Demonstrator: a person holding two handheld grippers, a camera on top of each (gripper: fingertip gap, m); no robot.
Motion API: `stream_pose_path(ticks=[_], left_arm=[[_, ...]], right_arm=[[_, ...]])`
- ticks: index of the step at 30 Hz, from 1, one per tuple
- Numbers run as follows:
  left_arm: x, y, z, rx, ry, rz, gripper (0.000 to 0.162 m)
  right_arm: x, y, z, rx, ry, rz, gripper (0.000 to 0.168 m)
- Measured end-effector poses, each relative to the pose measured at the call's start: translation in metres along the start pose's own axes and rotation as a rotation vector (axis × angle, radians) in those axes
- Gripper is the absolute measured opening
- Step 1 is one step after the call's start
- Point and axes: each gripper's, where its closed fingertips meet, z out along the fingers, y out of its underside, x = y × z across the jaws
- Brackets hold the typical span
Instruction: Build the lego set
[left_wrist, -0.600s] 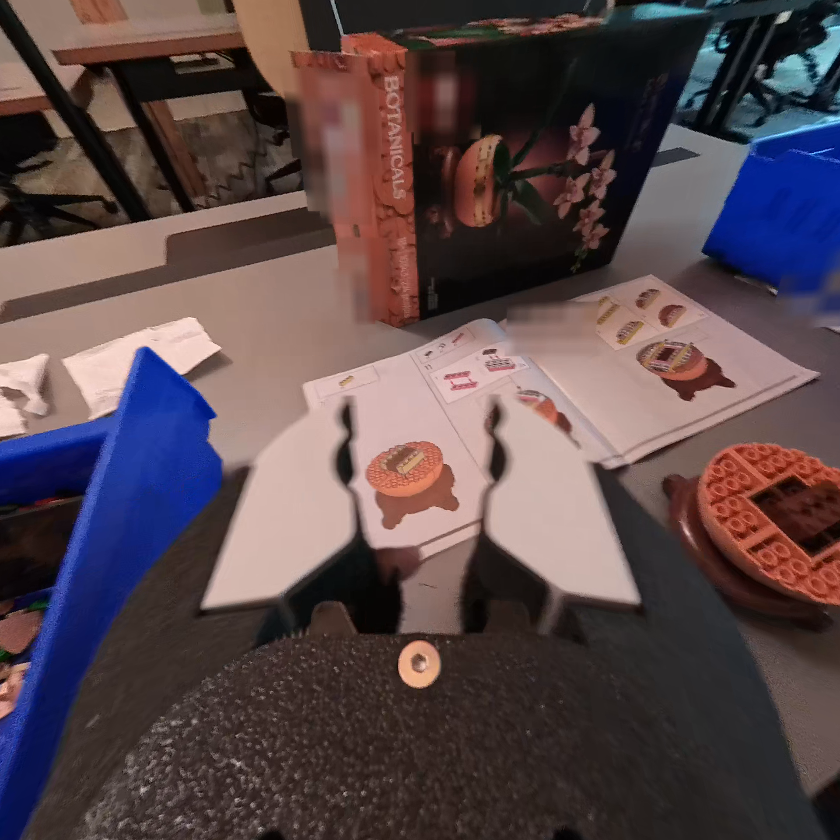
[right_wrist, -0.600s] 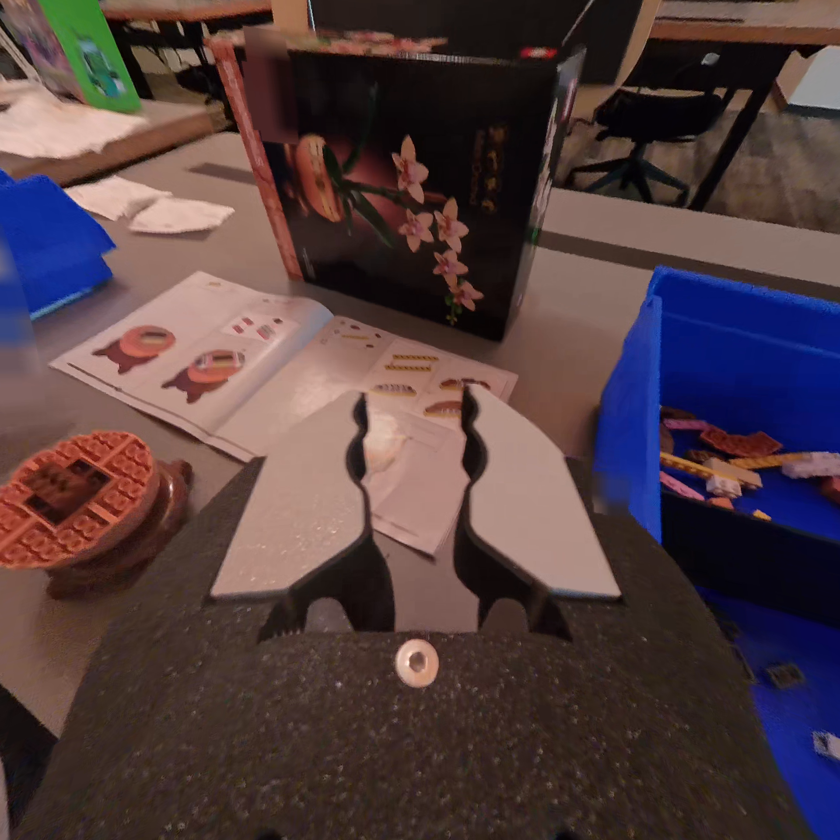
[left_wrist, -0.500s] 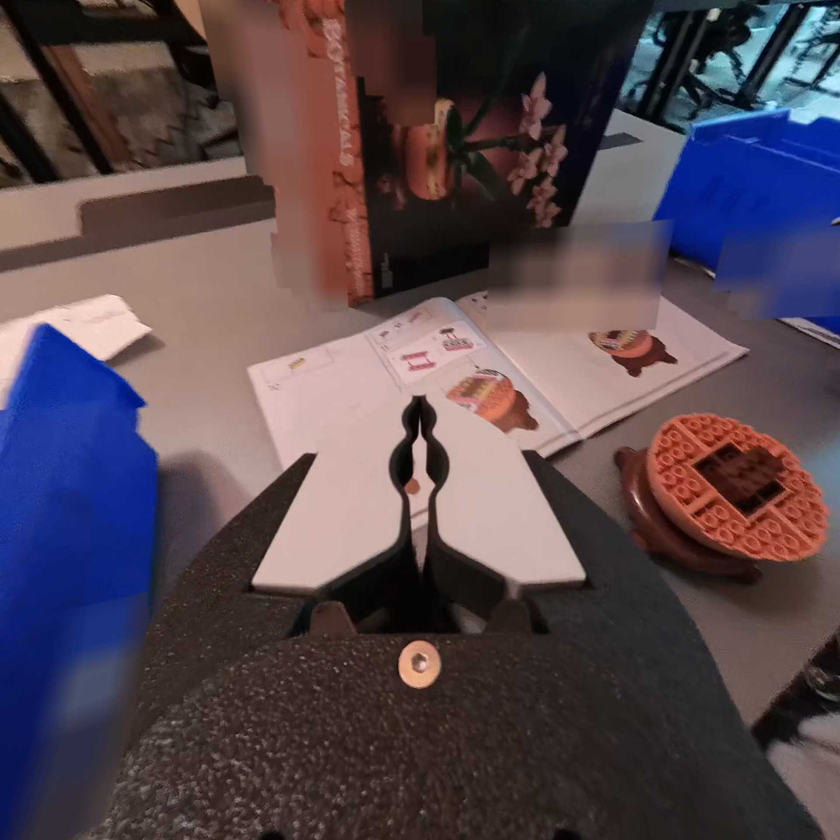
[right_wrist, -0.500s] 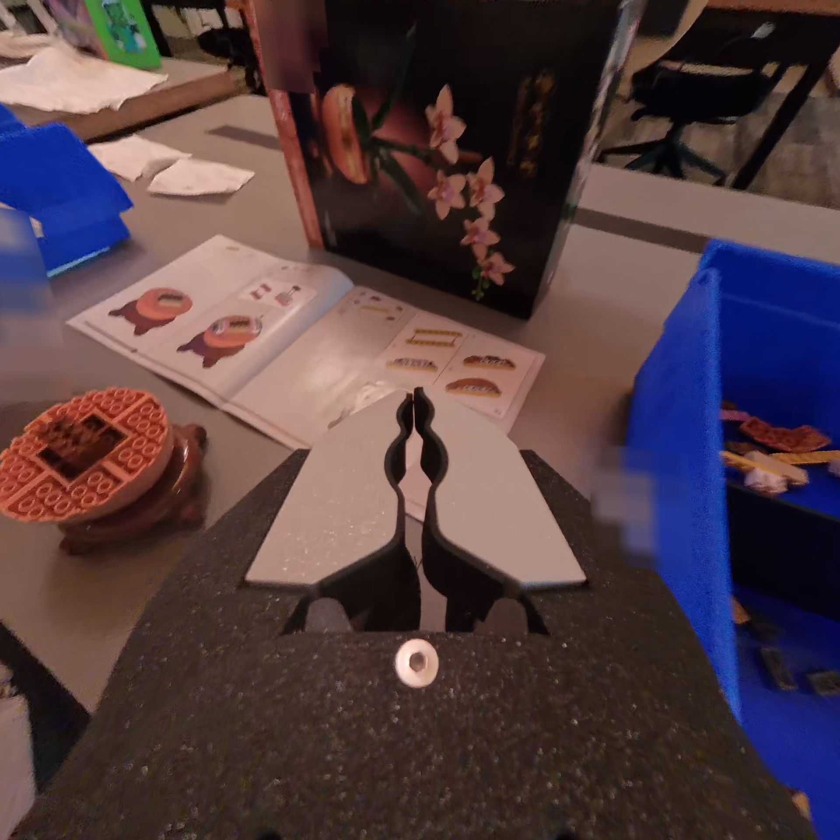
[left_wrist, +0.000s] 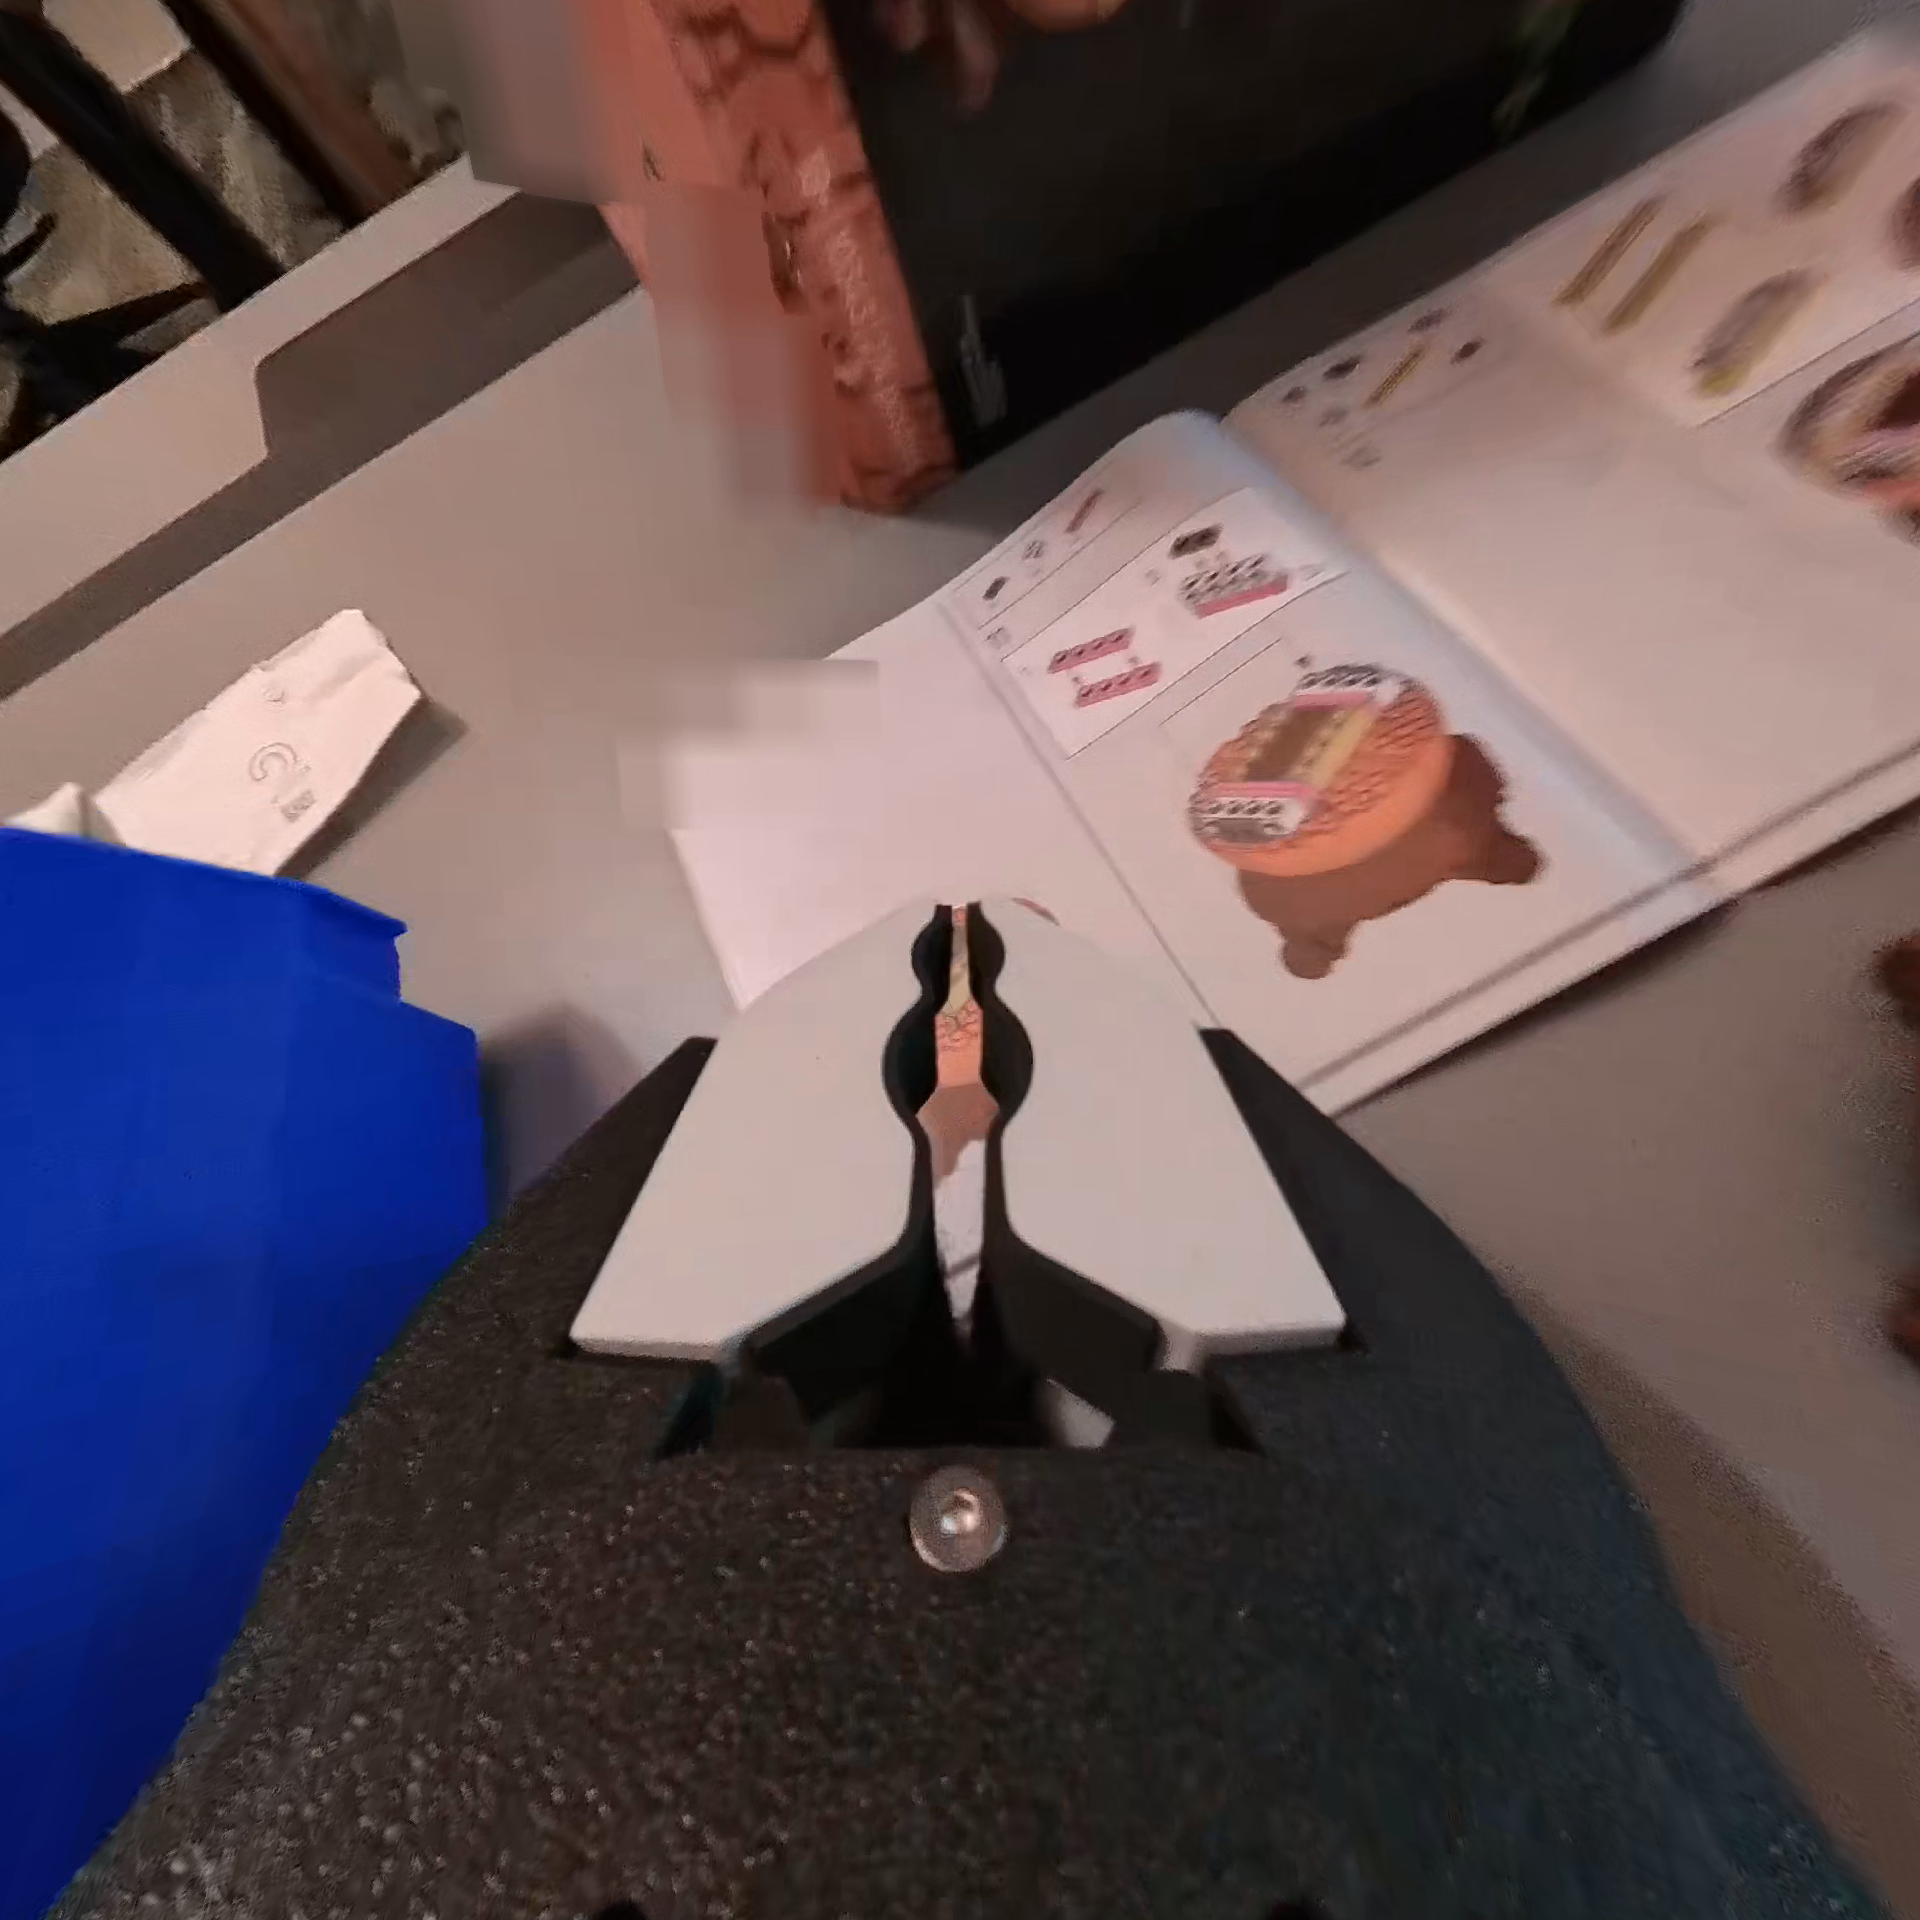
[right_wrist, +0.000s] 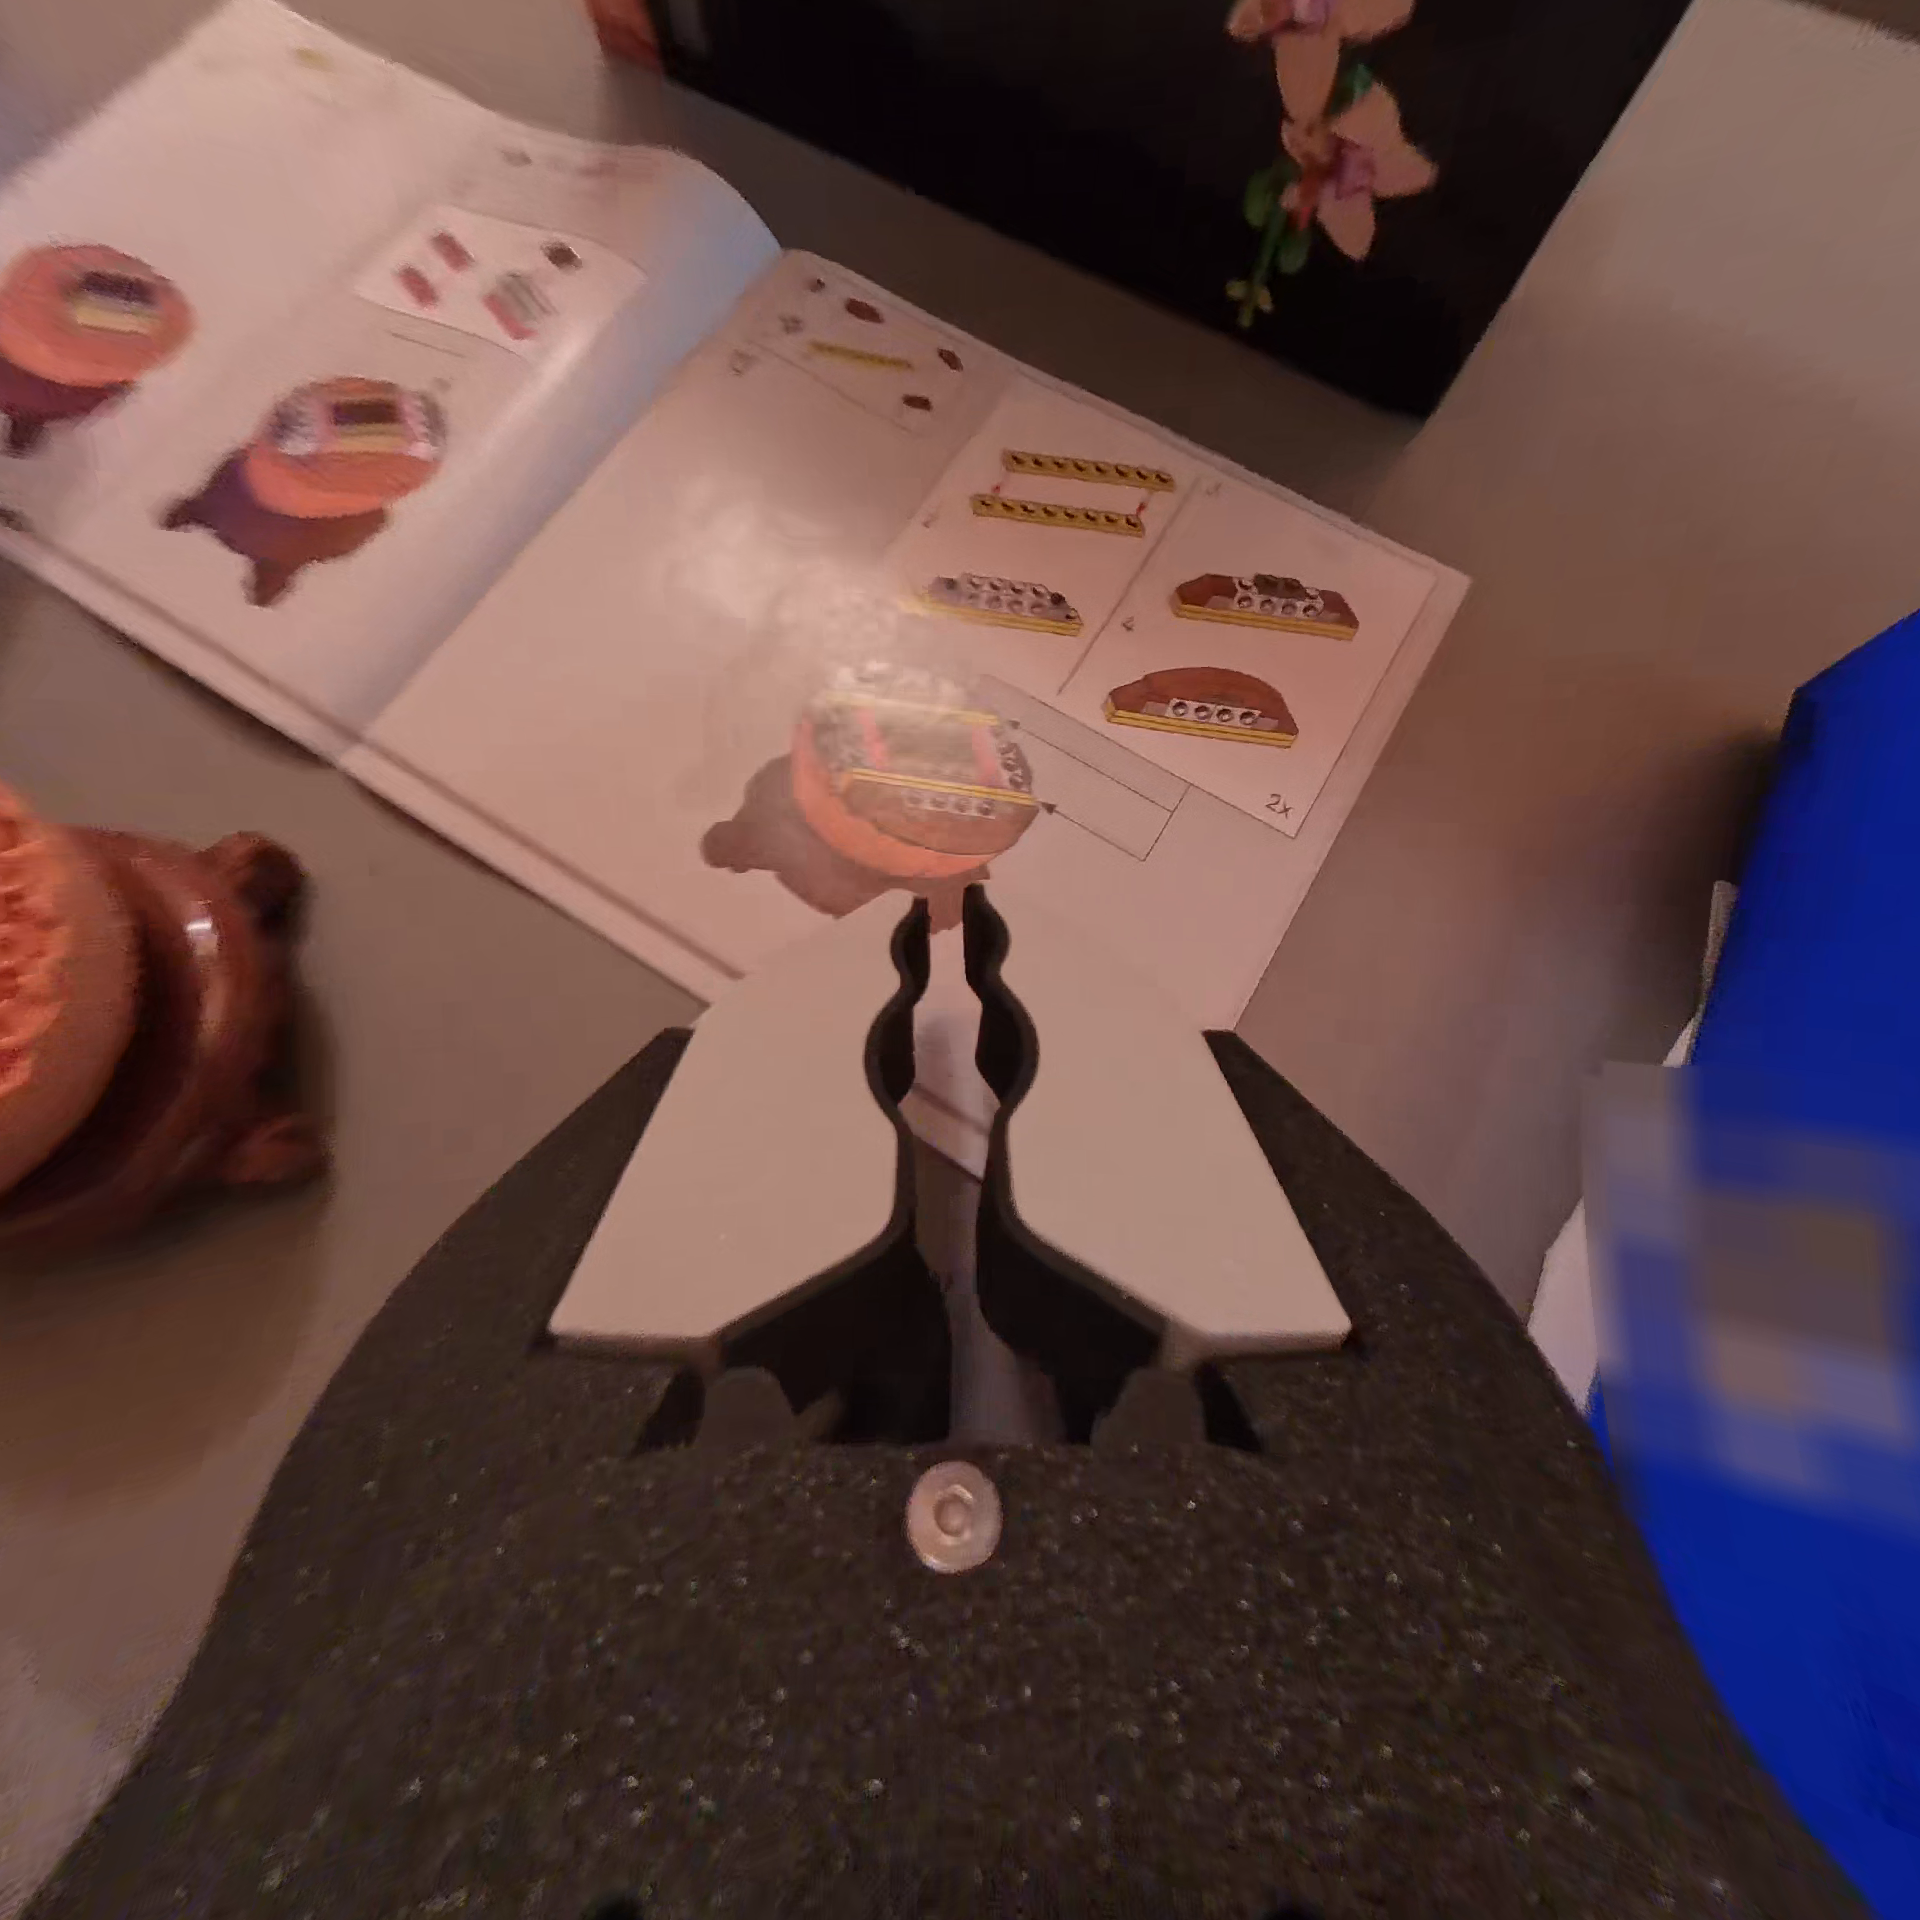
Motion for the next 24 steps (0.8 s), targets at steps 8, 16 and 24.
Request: stream_pose_path(ticks=[8,16,24], left_arm=[[0.021,0.033,0.022,-0.249,0.075,0.064,0.0],[0.028,0.043,0.006,-0.25,0.085,0.061,0.0],[0.039,0.049,-0.007,-0.244,0.113,0.055,0.0]], right_arm=[[0.008,0.014,0.018,-0.118,0.05,-0.029,0.0],[0.0,0.024,0.008,-0.089,0.019,-0.038,0.0],[0.0,0.027,0.005,-0.079,-0.025,-0.087,0.0]])
